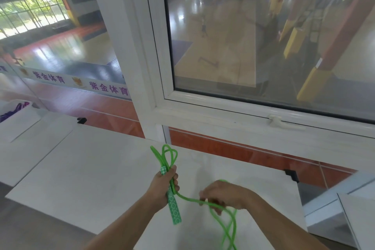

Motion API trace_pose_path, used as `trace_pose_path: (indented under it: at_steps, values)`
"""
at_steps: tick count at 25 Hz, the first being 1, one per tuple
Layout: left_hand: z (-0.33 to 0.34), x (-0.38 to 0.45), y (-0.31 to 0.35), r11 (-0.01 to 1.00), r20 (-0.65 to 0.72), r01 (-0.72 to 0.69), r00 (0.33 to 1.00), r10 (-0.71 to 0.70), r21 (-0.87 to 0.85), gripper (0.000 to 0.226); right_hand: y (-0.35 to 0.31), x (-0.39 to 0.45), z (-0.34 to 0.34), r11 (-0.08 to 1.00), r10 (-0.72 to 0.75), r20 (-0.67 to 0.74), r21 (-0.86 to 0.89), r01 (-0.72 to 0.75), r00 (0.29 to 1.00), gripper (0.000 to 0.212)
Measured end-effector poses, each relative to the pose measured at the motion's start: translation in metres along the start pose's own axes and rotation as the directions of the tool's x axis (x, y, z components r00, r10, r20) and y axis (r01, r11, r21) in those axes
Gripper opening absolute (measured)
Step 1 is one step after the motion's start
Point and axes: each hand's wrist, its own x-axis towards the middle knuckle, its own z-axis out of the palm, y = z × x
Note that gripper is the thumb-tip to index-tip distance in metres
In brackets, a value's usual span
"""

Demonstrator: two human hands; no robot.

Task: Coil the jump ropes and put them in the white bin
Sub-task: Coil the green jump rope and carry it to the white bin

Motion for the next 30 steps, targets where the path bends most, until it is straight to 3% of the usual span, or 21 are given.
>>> trace_pose_path:
  at_steps: [2,5,8,10,13,17,21,24,27,30]
  values:
    - [0.003,0.004,0.006,0.998,-0.029,0.001,1.0,-0.003,-0.058,0.019,-0.004,0.0,0.013,0.989,0.122,0.139,-0.105,-0.107,0.983,0.049]
    - [0.003,0.008,0.01,0.988,-0.017,0.051,0.998,-0.054,-0.147,0.019,0.003,0.007,0.027,0.972,0.032,0.052,-0.236,-0.019,0.998,0.062]
    - [0.005,0.007,0.012,0.962,0.029,0.113,0.994,-0.109,-0.249,0.019,0.009,0.018,0.043,0.999,-0.046,0.075,0.015,0.045,0.996,0.057]
    - [0.009,0.005,0.014,0.952,0.049,0.129,0.992,-0.12,-0.277,0.018,0.013,0.027,0.052,0.962,-0.113,0.078,0.259,0.089,0.991,0.038]
    - [0.002,0.009,0.028,0.983,-0.008,0.049,0.999,-0.052,-0.176,0.016,0.021,0.024,0.039,0.875,-0.113,-0.03,0.47,0.114,0.993,0.022]
    - [-0.022,0.02,0.047,0.999,-0.093,-0.026,0.995,0.025,-0.018,0.013,0.03,0.007,0.009,0.903,-0.12,-0.147,0.394,0.17,0.982,0.022]
    - [-0.012,0.009,0.023,0.967,0.036,0.057,0.997,-0.068,0.25,0.012,0.015,0.012,0.013,0.837,-0.173,-0.345,0.443,0.322,0.923,0.022]
    - [0.003,-0.004,0.001,0.931,0.15,0.092,0.977,-0.154,0.353,0.023,0.007,0.021,0.023,0.827,-0.178,-0.419,0.426,0.366,0.891,0.023]
    - [0.01,-0.014,-0.011,0.938,0.232,0.18,0.939,-0.253,0.295,0.028,0.007,0.026,0.03,0.878,-0.168,-0.477,0.326,0.351,0.863,0.025]
    - [0.011,-0.016,-0.017,0.955,0.225,0.26,0.931,-0.286,0.14,0.034,0.006,0.026,0.026,0.954,-0.184,-0.551,0.099,0.283,0.814,0.026]
